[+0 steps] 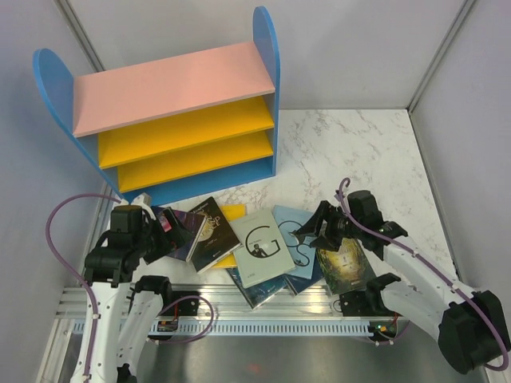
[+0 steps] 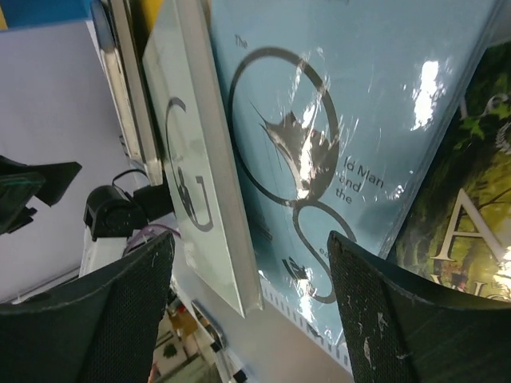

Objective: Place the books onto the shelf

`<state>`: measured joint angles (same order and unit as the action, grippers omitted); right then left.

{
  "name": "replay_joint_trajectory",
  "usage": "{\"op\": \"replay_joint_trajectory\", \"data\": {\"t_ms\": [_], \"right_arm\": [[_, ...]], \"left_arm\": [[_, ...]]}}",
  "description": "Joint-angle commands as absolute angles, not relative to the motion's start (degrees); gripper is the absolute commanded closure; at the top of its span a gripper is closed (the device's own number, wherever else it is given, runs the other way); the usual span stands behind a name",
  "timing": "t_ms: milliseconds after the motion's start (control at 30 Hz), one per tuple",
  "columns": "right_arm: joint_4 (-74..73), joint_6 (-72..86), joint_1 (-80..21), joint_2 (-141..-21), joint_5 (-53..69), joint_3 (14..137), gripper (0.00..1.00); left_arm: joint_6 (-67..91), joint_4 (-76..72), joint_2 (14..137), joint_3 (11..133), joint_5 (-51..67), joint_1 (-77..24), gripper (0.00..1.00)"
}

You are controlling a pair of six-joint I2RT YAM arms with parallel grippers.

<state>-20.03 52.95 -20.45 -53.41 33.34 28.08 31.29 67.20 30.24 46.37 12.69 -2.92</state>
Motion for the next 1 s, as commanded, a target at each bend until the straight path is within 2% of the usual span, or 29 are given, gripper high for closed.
{"op": "replay_joint_trajectory", "data": {"t_ms": [0, 67, 500, 567, 667, 767, 800, 867, 900, 967], "right_arm": [[-13.19, 57.12, -23.72, -53.26, 35.42, 25.49, 0.20], [-10.73, 58.79, -26.09, -53.70, 34.81, 24.09, 0.24], [-0.53, 64.51, -40.78, -62.22, 29.62, 22.50, 0.31], [1.84, 65.04, -42.00, -63.54, 29.44, 22.15, 0.35], [4.65, 66.18, -42.89, -64.77, 29.44, 21.27, 0.47], [6.94, 67.23, -43.15, -65.39, 29.53, 20.39, 0.63], [6.94, 67.24, -43.07, -65.39, 29.53, 20.39, 0.74], [7.03, 66.89, -43.15, -65.30, 29.36, 20.65, 0.88], [6.94, 66.80, -43.15, -65.13, 29.27, 20.92, 1.00], [5.63, 66.45, -43.15, -64.43, 28.57, 21.79, 1.00]], "left_arm": [[32.78, 66.36, 29.45, 45.88, 14.33, -2.81, 0.00], [32.87, 66.36, 29.36, 45.53, 14.33, -2.81, 0.00], [33.31, 66.62, 27.07, 43.68, 15.03, -2.81, 0.00], [33.40, 66.71, 26.89, 43.42, 15.38, -2.81, 0.00], [33.66, 66.71, 26.19, 43.42, 16.43, -2.81, 0.00], [33.49, 66.10, 25.14, 43.85, 18.72, -2.81, 0.00], [33.49, 66.01, 24.35, 44.03, 19.85, -2.81, 0.00], [33.49, 65.66, 24.08, 44.64, 21.78, -2.81, 0.00], [33.31, 65.22, 24.00, 44.65, 22.67, -2.81, 0.00], [32.96, 64.08, 24.26, 44.91, 25.64, -2.81, 0.00]]}}
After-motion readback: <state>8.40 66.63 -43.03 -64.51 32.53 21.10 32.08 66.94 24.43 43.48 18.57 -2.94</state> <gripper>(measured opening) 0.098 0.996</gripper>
